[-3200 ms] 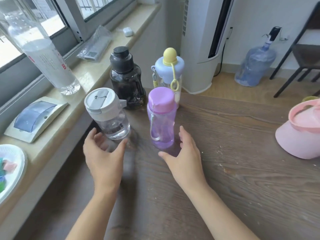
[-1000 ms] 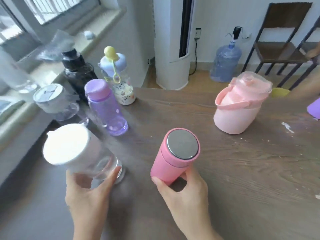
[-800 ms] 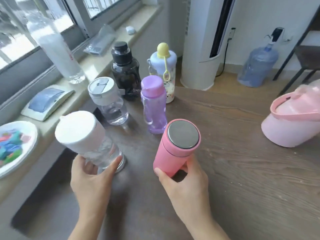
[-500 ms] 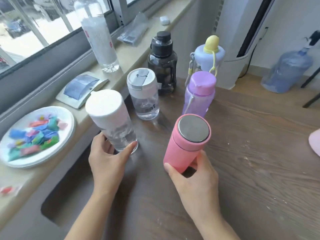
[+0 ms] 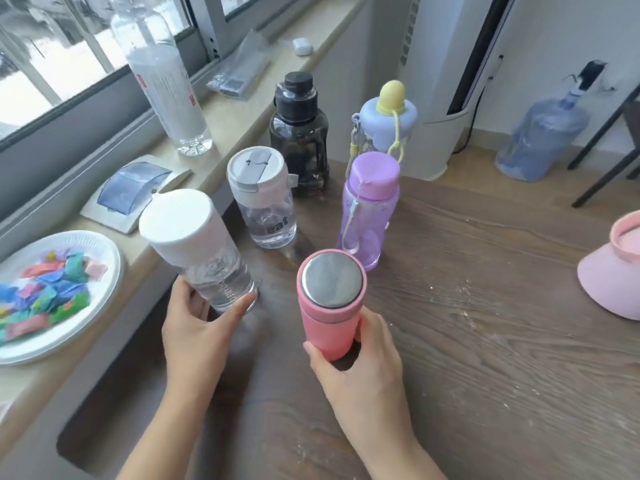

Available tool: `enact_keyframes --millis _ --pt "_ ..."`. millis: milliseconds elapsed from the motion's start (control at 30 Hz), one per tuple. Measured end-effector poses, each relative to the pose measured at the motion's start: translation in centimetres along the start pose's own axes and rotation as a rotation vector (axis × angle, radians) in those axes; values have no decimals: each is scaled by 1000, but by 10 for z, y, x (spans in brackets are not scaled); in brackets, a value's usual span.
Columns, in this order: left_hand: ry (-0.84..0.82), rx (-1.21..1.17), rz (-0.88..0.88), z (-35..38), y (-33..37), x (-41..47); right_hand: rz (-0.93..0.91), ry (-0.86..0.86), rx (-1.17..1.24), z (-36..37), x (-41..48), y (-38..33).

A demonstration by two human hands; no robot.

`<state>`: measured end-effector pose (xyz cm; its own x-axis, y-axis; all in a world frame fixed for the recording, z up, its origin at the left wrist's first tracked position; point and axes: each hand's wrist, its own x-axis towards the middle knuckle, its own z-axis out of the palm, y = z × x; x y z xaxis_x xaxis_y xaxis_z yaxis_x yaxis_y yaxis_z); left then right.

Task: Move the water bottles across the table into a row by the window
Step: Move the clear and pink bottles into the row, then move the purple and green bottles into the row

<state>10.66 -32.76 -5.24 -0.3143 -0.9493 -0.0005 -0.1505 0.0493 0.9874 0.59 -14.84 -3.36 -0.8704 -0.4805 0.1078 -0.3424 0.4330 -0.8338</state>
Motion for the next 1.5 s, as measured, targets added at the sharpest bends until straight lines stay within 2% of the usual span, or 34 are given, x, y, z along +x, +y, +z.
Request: enact_keyframes --millis 67,167,233,300,400,567,800,967,1067,1167,1267,1400,1500 --pt "85 63 -22 -3 1 -15 15 -87 32 -4 1 4" --pt "303 165 -5 2 0 -60 61 -294 50 -23 0 14" --pt "286 157 35 18 4 -101 87 -348 47 -45 -2 27" --pt "158 190 59 43 2 -143 88 -298 39 -74 -3 48" --pt "-55 196 83 93 2 -194 124 -126 24 -128 -2 88" --pt "-341 186 91 198 12 -241 206 122 42 -224 3 159" --pt "-571 235 186 346 54 -312 278 335 68 -358 1 250" --pt "-761 260 315 468 81 -360 434 657 71 -448 -5 312" --pt "-839 239 308 553 98 -372 541 799 -18 -491 -2 348" --pt "-853 247 295 631 117 -371 563 776 -78 -526 11 374" --pt "-843 277 325 682 130 -368 494 665 7 -553 28 388" --pt "-813 268 299 714 129 -371 401 625 81 -567 44 397" --pt "-760 259 285 716 127 -375 378 621 47 -572 50 398"
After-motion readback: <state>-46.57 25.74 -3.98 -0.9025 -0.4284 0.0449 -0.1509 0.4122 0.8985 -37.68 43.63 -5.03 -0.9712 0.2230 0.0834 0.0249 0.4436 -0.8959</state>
